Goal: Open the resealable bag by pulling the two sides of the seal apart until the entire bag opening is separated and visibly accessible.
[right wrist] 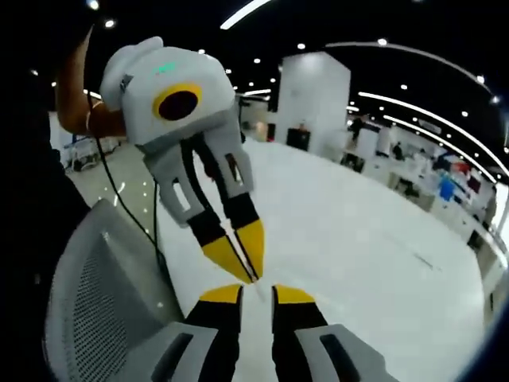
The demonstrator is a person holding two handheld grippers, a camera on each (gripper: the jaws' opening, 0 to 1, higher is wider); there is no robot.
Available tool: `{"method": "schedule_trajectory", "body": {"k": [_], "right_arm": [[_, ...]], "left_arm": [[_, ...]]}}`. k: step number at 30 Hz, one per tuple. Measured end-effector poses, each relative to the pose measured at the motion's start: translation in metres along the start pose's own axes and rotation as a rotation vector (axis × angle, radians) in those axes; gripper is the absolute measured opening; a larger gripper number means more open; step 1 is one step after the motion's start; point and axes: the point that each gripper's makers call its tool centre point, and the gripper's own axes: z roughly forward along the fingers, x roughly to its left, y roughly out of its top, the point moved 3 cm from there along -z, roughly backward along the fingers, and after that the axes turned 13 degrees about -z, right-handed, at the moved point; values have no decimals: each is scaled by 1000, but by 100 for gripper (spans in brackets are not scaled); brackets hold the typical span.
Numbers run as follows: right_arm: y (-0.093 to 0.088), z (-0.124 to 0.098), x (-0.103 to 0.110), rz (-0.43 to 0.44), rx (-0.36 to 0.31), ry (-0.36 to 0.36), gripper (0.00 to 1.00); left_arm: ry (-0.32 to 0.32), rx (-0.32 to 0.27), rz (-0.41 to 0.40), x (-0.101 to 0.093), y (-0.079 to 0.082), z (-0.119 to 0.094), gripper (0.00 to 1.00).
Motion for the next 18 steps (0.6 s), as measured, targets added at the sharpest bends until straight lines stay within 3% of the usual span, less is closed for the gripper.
{"method": "schedule_trajectory", "body": {"k": [8,18], "right_arm": [[-5,5,5,-37,35,41,1],[-8,9,14,-109,68,89,1]], "left_arm": [[-8,-3,5,-3,1,-3,0],[-39,2,31,-14,-1,-5,0]]}}
